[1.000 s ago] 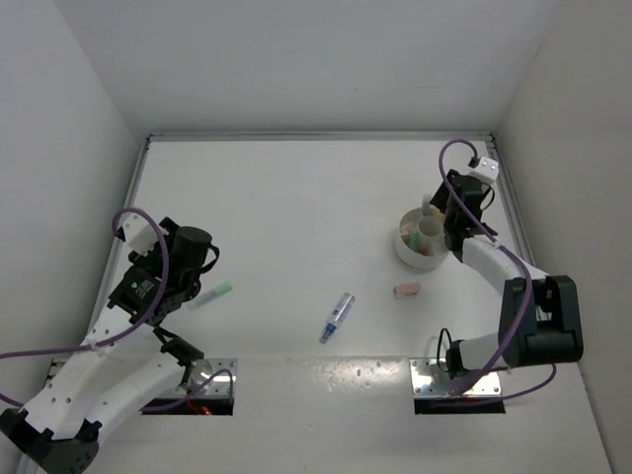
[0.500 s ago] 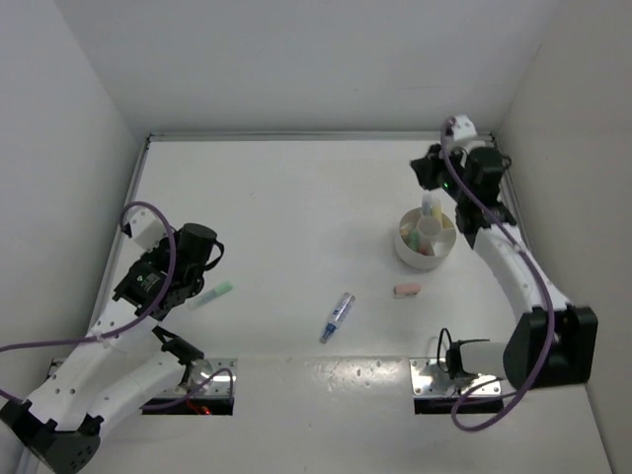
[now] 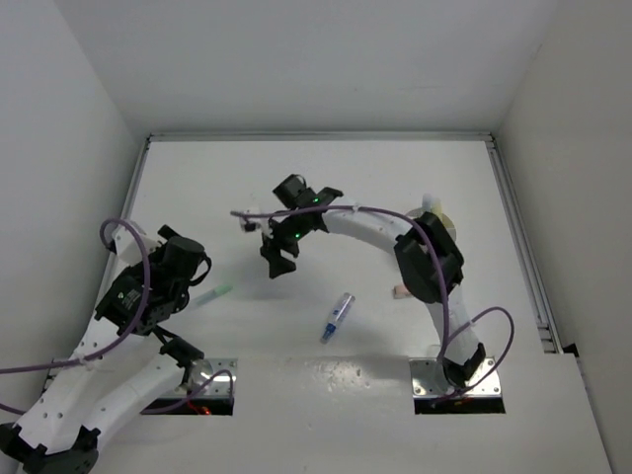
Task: Sort the stationery into containers
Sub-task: Pick up the pen from the center of the board.
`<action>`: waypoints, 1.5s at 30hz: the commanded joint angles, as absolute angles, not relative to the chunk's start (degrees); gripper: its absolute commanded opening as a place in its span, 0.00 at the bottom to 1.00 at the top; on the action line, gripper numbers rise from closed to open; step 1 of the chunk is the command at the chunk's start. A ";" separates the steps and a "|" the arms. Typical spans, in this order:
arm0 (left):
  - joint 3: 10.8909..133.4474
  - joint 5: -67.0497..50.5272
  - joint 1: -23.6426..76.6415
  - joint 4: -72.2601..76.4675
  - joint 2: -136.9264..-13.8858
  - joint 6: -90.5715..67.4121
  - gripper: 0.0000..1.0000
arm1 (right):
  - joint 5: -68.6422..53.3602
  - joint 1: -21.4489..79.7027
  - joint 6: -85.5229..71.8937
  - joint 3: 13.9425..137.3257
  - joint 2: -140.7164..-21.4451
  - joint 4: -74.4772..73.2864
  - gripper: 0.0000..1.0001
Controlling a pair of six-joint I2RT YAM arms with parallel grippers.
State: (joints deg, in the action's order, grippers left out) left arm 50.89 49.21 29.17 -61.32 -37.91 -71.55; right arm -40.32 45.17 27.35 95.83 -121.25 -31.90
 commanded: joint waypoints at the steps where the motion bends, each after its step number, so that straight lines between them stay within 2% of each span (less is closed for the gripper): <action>1: 50.19 42.64 28.21 -70.03 -35.95 -83.64 0.86 | -37.97 46.93 33.84 100.63 -120.84 -29.92 0.70; 2: 50.19 41.58 28.21 -70.92 -35.95 -85.06 0.86 | -36.58 47.80 33.32 100.63 -121.46 -28.58 0.70; 3: 50.19 40.96 28.21 -71.45 -35.95 -85.86 0.76 | -35.26 49.47 32.61 104.29 -123.99 -28.56 0.63; 4: 50.19 40.96 28.21 -72.15 -35.43 -86.83 0.63 | -36.11 50.09 32.61 106.41 -125.67 -29.43 0.63; 5: 51.84 40.96 28.21 -72.16 -35.42 -86.84 0.18 | -36.73 51.14 32.61 110.18 -128.73 -29.97 0.58; 6: 51.86 41.83 28.21 -72.16 -34.46 -86.84 0.04 | -36.74 51.85 32.61 111.87 -128.76 -29.97 0.58; 7: 52.38 41.84 28.21 -72.16 -33.93 -86.84 0.00 | -36.74 52.46 32.61 113.19 -130.94 -30.75 0.56; 9: 50.81 40.88 28.21 -69.26 -32.78 -83.94 0.00 | -35.17 53.52 32.00 113.65 -131.57 -29.80 0.56; 10: 49.41 39.83 28.21 -69.26 -32.78 -83.94 0.09 | -33.50 53.53 30.25 112.08 -130.35 -24.40 0.56; 12: 43.46 35.19 28.21 -67.77 -34.44 -86.12 0.37 | -27.96 53.53 26.03 108.82 -129.38 -19.27 0.56; 13: 41.59 34.03 28.21 -67.76 -35.67 -87.18 0.61 | -28.47 52.57 26.02 108.81 -128.77 -19.25 0.56; 16: 39.11 33.31 28.21 -67.76 -38.66 -91.84 0.77 | -37.86 51.50 26.70 108.29 -128.76 -21.79 0.56; 20: 48.93 40.41 28.21 -71.71 -37.98 -94.04 0.81 | -40.96 53.35 37.87 104.33 -127.62 -24.09 0.58; 24: 58.52 49.12 28.21 -74.62 -35.43 -86.95 0.82 | -42.71 54.57 37.27 110.99 -133.05 -24.08 0.59; 28: 58.54 51.15 28.21 -74.62 -29.82 -84.91 0.65 | -44.20 55.72 37.27 113.12 -135.79 -21.10 0.60; 29: 57.84 51.67 28.21 -74.62 -28.66 -84.90 0.58 | -44.21 56.51 37.79 114.59 -136.75 -21.09 0.60; 31: 56.96 51.68 28.21 -74.62 -25.86 -84.90 0.54 | -44.73 57.74 37.79 118.10 -139.38 -21.70 0.60; 36: 55.63 52.21 28.21 -74.62 -25.14 -82.89 0.54 | -42.82 59.67 37.80 125.31 -144.57 -23.55 0.60; 45: 53.88 53.35 28.21 -74.09 -25.05 -81.21 0.54 | -40.87 61.96 36.57 130.60 -150.72 -22.94 0.62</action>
